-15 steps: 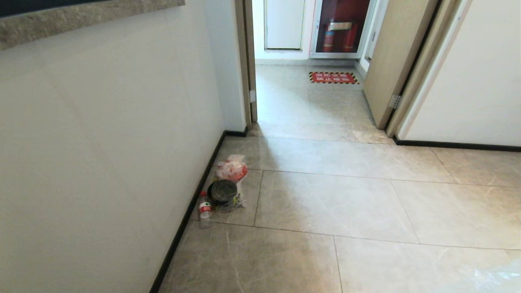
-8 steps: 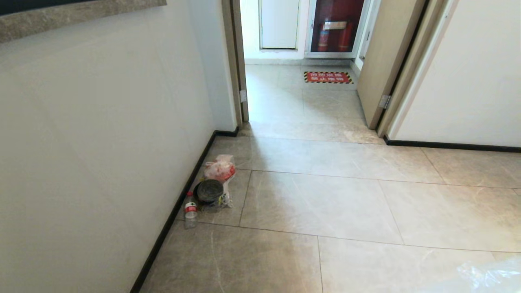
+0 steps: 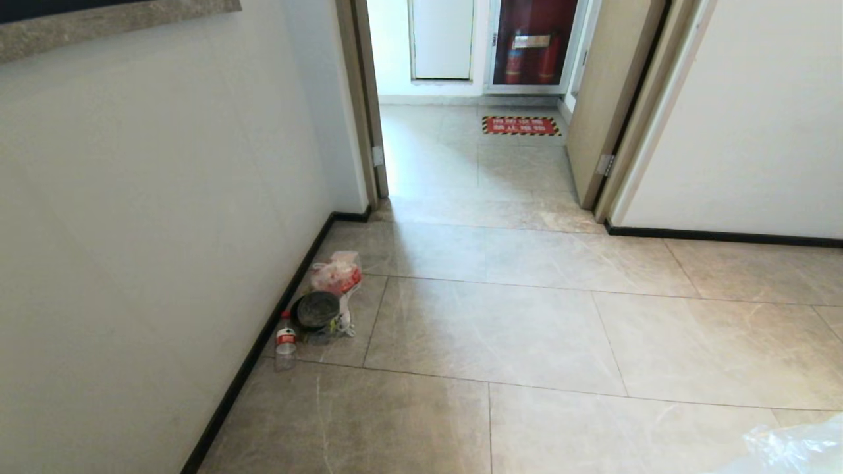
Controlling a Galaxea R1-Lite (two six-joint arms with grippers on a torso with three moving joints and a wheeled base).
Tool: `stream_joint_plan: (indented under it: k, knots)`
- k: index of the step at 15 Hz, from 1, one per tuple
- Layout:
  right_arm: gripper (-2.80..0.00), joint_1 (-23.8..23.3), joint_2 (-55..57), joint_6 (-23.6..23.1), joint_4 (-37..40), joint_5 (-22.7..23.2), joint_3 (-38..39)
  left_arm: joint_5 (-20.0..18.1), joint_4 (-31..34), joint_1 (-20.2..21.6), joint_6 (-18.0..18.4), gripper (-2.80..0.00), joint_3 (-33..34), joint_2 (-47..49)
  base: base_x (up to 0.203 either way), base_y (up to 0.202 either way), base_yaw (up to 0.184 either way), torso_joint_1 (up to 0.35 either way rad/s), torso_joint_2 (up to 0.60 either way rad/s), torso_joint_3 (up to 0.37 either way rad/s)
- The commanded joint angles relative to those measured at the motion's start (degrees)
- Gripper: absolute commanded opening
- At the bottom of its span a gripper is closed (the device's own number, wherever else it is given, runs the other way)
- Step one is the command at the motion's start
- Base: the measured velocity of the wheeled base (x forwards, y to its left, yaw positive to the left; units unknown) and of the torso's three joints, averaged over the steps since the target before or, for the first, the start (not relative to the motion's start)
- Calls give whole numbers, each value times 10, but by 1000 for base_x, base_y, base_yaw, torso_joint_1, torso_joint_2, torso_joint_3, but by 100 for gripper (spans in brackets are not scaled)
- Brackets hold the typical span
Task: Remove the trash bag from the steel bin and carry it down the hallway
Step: Put the trash bag at the door
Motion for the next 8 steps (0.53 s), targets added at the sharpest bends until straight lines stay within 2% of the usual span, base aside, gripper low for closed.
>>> stream_joint_plan:
  k: [1,8]
  knots:
    - [-280,0,0,-1,0,0,1,0,-1,0,1,-280,0,0,0,0,0,0,0,0]
    - [-280,0,0,0,0,0,1,0,-1,0,0,-280,0,0,0,0,0,0,0,0]
